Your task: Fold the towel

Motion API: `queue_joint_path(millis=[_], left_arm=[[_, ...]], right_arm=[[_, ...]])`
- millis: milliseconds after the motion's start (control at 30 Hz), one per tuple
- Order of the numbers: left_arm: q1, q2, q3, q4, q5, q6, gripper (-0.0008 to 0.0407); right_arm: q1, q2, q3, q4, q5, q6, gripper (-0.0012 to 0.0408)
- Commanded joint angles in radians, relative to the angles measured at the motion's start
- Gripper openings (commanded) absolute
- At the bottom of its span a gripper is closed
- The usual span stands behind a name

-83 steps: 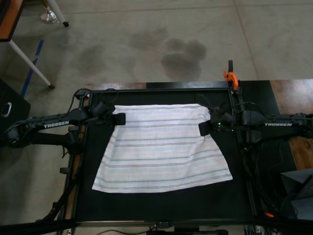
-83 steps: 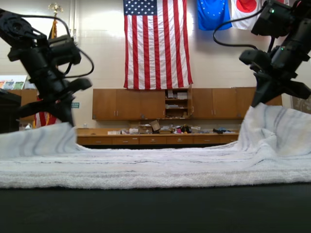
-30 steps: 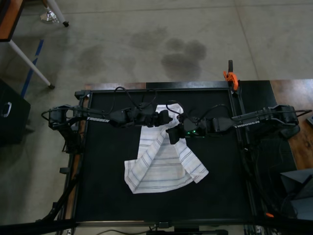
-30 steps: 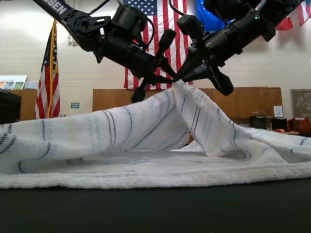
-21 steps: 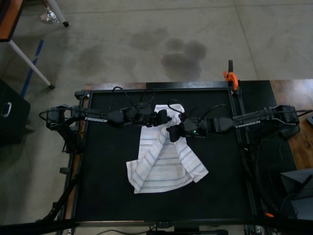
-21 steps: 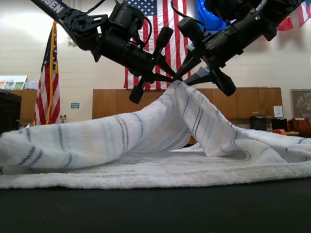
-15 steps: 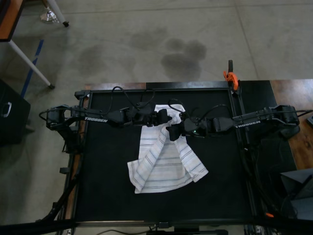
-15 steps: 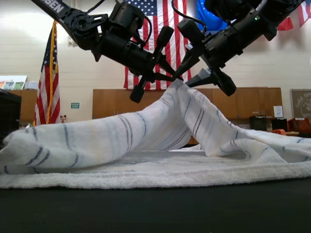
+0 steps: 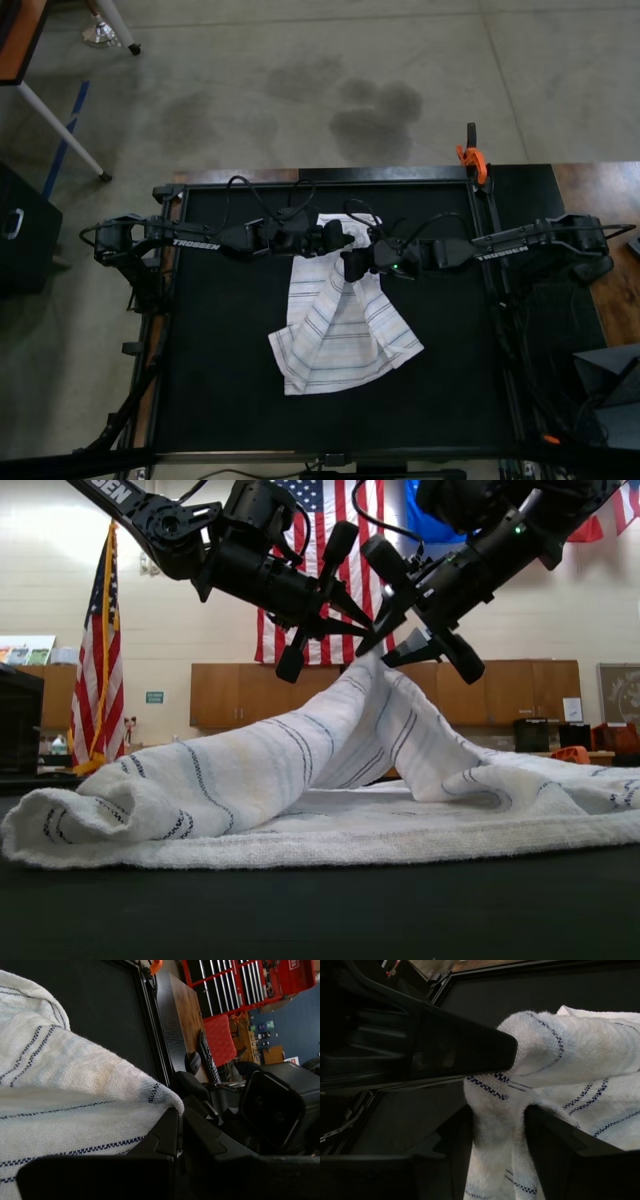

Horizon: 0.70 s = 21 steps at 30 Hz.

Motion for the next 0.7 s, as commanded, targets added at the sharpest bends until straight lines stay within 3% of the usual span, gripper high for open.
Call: queue_joint_path(millis=[0, 67, 167, 300, 367, 500, 667], left_arm=[[0.0, 0.001, -0.001, -0.001, 0.001, -0.002, 0.0], [0.0, 0.001, -0.001, -0.005, 0.001, -0.001, 0.0], [0.001, 0.001, -0.001, -0.005, 0.001, 0.018, 0.0], [0.001, -0.002, -0.001, -0.005, 0.002, 0.063, 0.0], [0.001, -0.01, -0.001, -0.007, 0.002, 0.087, 0.0], [0.002, -0.038, -0.001, -0.017, 0.002, 0.153, 0.0], [0.019, -0.108, -0.001, -0.119, -0.003, 0.252, 0.0]], right_arm=[[0.0, 0.011, 0.0, 0.008, -0.002, 0.0, 0.003], [0.0, 0.011, 0.0, 0.01, -0.002, -0.016, -0.0007], [0.003, 0.001, 0.0, 0.0, -0.01, -0.016, 0.0017], [0.005, -0.019, 0.0, -0.011, -0.034, -0.038, -0.0006], [0.005, -0.023, 0.0, -0.023, -0.049, -0.032, 0.0009], [0.011, -0.039, 0.0, -0.076, -0.072, -0.034, -0.0005], [0.017, -0.09, 0.0, -0.107, -0.085, -0.043, -0.0004]])
